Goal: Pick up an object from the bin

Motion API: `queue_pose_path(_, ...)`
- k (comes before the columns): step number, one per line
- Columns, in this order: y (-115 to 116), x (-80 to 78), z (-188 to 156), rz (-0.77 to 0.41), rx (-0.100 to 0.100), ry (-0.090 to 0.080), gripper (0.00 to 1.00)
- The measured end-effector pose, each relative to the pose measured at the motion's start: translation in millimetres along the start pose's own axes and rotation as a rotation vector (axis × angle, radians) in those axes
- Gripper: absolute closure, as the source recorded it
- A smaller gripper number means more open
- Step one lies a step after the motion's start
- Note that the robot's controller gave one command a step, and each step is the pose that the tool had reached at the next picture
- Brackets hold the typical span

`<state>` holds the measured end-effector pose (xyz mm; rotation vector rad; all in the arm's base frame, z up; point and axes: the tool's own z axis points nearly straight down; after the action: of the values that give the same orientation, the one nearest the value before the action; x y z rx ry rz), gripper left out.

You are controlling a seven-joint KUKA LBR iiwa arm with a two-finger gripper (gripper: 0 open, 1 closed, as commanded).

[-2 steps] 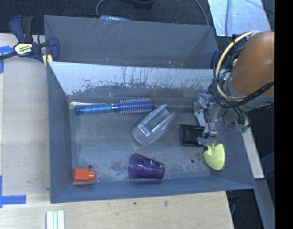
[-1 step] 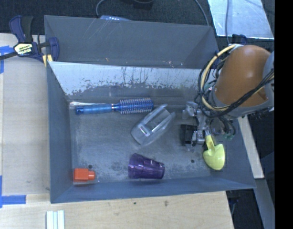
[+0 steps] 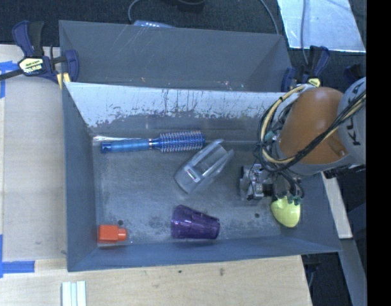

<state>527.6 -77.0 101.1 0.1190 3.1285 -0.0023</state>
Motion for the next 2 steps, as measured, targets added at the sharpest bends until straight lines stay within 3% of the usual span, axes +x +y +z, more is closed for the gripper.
queue_pose_path(1,0.1,0.0,0.0,-0.001,0.0,0.0,0.0)
queue_pose_path(2,0.1,0.0,0.0,-0.001,0.0,0.0,0.0)
